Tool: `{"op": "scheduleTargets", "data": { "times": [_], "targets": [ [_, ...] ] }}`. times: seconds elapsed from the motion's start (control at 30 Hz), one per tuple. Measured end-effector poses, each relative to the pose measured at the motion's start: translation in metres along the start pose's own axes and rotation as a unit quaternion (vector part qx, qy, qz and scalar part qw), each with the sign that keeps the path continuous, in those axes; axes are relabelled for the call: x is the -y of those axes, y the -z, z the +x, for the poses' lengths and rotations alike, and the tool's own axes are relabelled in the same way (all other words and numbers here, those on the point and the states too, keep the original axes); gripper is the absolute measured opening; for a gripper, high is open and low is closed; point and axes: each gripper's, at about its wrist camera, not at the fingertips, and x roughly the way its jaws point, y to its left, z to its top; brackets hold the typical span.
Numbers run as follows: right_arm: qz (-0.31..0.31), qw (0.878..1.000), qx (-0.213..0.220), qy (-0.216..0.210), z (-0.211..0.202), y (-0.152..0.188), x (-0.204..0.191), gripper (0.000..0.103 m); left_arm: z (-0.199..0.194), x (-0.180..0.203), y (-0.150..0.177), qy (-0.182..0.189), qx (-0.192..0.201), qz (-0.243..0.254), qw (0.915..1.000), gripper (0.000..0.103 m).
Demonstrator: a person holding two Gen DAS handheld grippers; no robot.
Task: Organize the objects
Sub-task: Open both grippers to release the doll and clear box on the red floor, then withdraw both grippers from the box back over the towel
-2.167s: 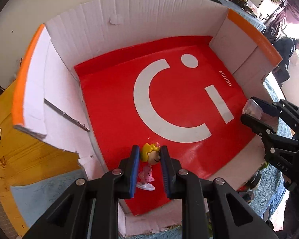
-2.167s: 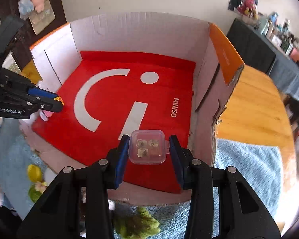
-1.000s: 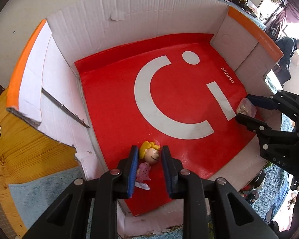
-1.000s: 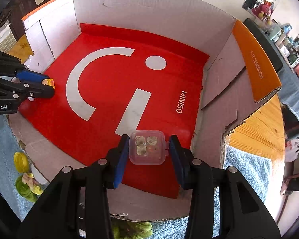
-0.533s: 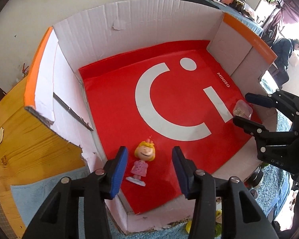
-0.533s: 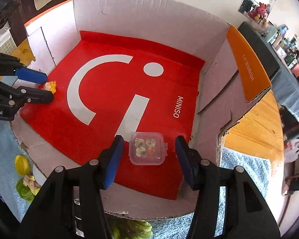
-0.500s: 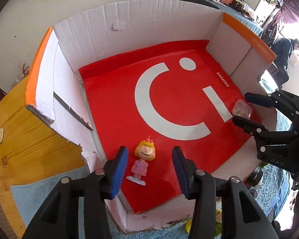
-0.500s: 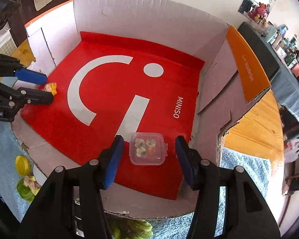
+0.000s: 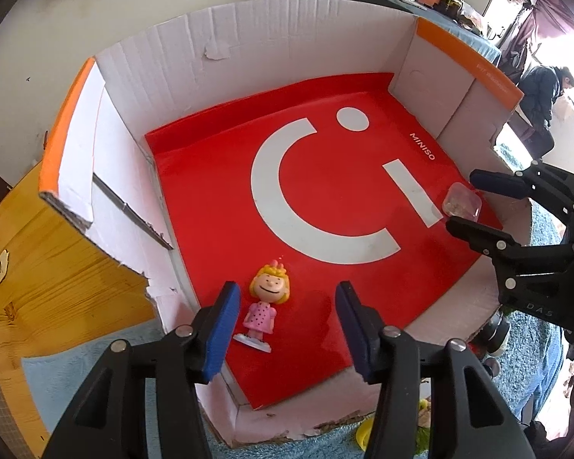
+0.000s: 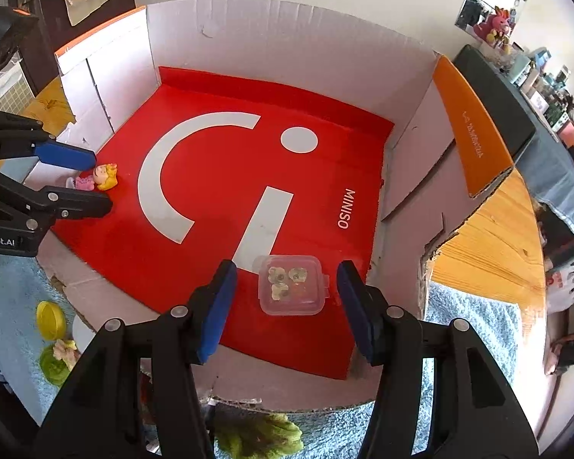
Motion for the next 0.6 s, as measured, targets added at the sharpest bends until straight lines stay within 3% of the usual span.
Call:
{"op": "scheduleTargets", "data": {
  "times": [0.23, 0.3, 0.37, 0.53, 0.6],
  "targets": [
    [0.007, 0.999, 0.035, 0.007, -0.025, 0.003, 0.004, 0.053, -0.018, 0.000, 0.010, 0.015, 0.023, -0.008, 0.9996, 0.054],
    [0.012, 0.998, 0.060, 0.013, -0.040, 0.004, 0.004, 0.060, -0.033, 0.002, 0.016, 0.012, 0.041, -0.007, 0.9990, 0.054],
    [0.013, 0.996, 0.082, 0.018, -0.054, 0.005, 0.003, 0.068, -0.051, 0.007, 0.022, 0.006, 0.068, -0.005, 0.9977, 0.062],
    [0.022, 0.992, 0.125, 0.026, -0.087, 0.006, 0.001, 0.070, -0.090, 0.023, 0.038, -0.025, 0.136, 0.002, 0.9904, 0.072],
    [0.035, 0.989, 0.139, 0.032, -0.099, 0.008, 0.002, 0.077, -0.105, 0.028, 0.047, -0.039, 0.166, -0.003, 0.9853, 0.077]
  ]
}}
